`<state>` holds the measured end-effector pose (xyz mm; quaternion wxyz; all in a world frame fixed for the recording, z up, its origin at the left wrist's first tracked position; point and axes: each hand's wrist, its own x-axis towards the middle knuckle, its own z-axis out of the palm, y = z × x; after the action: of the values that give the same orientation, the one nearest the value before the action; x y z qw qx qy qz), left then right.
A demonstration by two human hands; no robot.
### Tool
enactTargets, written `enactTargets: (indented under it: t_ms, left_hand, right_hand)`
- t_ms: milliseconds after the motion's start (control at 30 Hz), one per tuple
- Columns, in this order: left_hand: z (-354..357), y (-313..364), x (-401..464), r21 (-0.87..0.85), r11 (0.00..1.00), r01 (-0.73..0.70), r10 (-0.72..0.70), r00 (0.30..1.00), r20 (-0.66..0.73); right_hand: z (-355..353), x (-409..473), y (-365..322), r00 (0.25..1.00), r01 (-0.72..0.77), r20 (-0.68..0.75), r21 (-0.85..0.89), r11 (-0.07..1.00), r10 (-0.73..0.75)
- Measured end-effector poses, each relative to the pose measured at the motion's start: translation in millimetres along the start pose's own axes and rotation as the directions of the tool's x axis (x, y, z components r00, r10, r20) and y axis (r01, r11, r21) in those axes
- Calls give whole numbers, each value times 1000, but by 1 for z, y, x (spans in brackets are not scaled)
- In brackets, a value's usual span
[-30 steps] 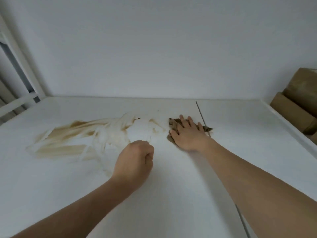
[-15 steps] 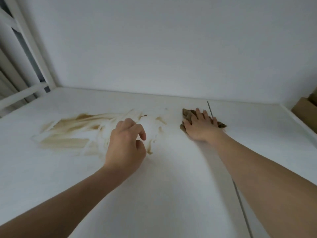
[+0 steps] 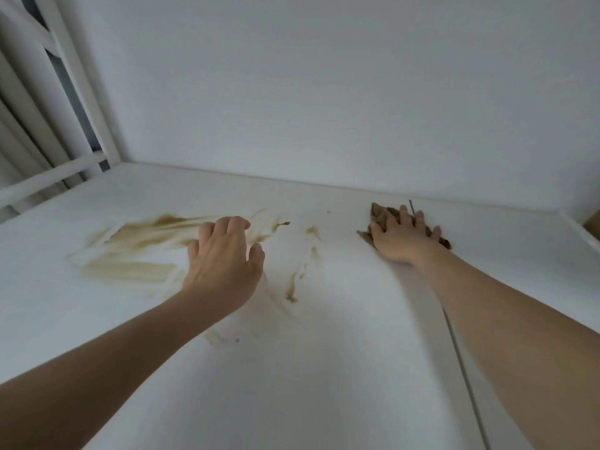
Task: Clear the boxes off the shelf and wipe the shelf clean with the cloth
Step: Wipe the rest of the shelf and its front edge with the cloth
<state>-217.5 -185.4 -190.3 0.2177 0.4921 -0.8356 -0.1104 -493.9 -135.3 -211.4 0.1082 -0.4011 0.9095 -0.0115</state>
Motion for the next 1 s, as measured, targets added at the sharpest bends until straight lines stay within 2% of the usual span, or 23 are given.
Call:
enactTargets:
  t_ms: [133,200,267,333,400,467,533,600,700,767,833,900,1000]
  left_hand:
    - [8,7,0,-2,1000,2,-3,1000,-20]
    - [13,13,4,-3,1000,1,-1,1000,-12]
    - [15,15,10,21,999,-38,38,999,-8]
    - [13,12,21,70,993,-95,95,995,13]
    - [10,7,32,104,987,-121,113,991,77]
    - [5,0,45,115,987,-113,99,988,121]
    - [2,-6,56,128,985,-118,102,988,119]
    - [0,-9,65,126,985,-114,100,989,110]
    - [2,-14,73,102,991,-84,72,991,116]
    - [4,-16,76,87,994,-71,59,989,133]
    - [4,-17,79,72,995,-67,56,988,143]
    - [3,-19,84,46,998,-52,44,989,143]
    - [4,-22,93,-8,998,-62,62,987,147]
  right_hand:
    - [10,-12,-54,959,282,-2,10,959,-282]
    - [15,-24,-56,908,420,8,-11,908,-419]
    - [13,-22,-37,876,482,35,-43,875,-481]
    - [6,-10,-12,916,401,31,-86,912,-400]
    - [-2,6,11,978,205,-10,-113,972,-207]
    - [-6,21,15,999,37,-29,-84,996,-39]
    - [-6,32,-2,1000,-16,-13,-40,999,15]
    - [-3,37,-30,999,46,-4,-21,999,-47]
    - [4,30,-66,964,266,-1,3,964,-266]
    - [8,21,-67,923,385,8,5,923,-385]
    - [6,21,-49,910,414,7,-28,910,-414]
    - [3,29,-23,955,287,-47,-100,953,-292]
    - [-1,41,4,987,-32,-160,-84,996,18]
